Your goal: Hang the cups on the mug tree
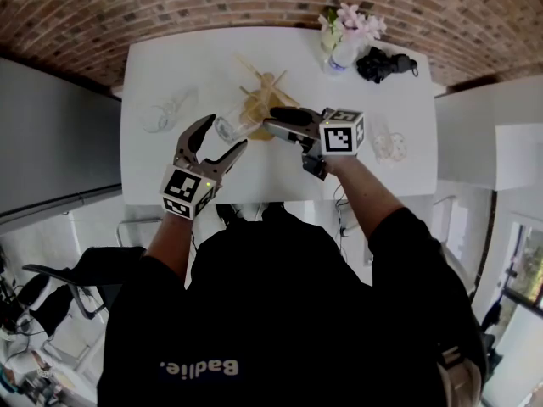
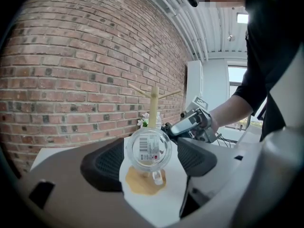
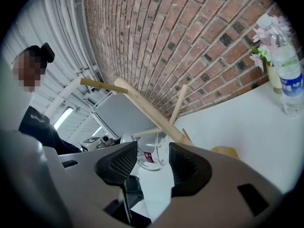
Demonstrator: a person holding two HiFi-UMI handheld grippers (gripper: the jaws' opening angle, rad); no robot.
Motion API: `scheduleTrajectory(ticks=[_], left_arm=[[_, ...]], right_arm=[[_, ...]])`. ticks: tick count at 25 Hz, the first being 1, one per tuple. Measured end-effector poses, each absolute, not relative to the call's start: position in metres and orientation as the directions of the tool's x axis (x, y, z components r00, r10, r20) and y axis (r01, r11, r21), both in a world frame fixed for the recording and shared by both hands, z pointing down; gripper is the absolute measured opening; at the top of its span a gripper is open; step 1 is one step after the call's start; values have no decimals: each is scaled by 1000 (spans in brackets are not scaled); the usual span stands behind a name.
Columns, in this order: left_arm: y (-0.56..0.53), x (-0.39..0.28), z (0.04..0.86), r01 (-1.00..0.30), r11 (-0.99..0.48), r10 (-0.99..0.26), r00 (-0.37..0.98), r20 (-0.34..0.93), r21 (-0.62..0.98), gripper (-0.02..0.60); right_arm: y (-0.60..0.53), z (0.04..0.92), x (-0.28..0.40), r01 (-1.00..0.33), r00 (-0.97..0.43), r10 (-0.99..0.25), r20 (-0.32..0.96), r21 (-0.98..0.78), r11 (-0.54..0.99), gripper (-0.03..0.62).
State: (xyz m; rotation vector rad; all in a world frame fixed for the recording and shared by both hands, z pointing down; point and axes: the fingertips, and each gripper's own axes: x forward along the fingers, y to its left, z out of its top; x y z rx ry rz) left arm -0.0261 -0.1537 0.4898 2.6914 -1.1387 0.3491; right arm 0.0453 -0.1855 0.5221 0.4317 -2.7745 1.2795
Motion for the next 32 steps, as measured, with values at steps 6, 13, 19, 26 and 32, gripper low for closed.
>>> scheduleTrajectory(ticks=[6, 13, 19, 26, 32], left_arm=[[-153, -33, 482, -736, -672, -695, 667, 271, 88, 347], [-141, -51, 454, -773, -627, -749, 632, 199, 97, 345], [-122, -62, 443, -778, -607, -752, 629, 199, 161, 322], [-99, -56, 407, -740, -635, -722, 671, 169, 223, 239], [-83, -53, 382, -701, -655, -698, 704, 128, 281, 191]], right_arm=[[-186, 517, 54, -303, -950, -256, 177, -718, 627, 222], [-187, 497, 79, -410, -908, -366, 205, -614, 674, 222], [-170, 472, 78, -424, -905, -363, 219, -493, 759, 221], [-137, 439, 61, -393, -918, -331, 218, -383, 836, 192], [-117, 412, 46, -356, -932, -306, 193, -334, 873, 169]])
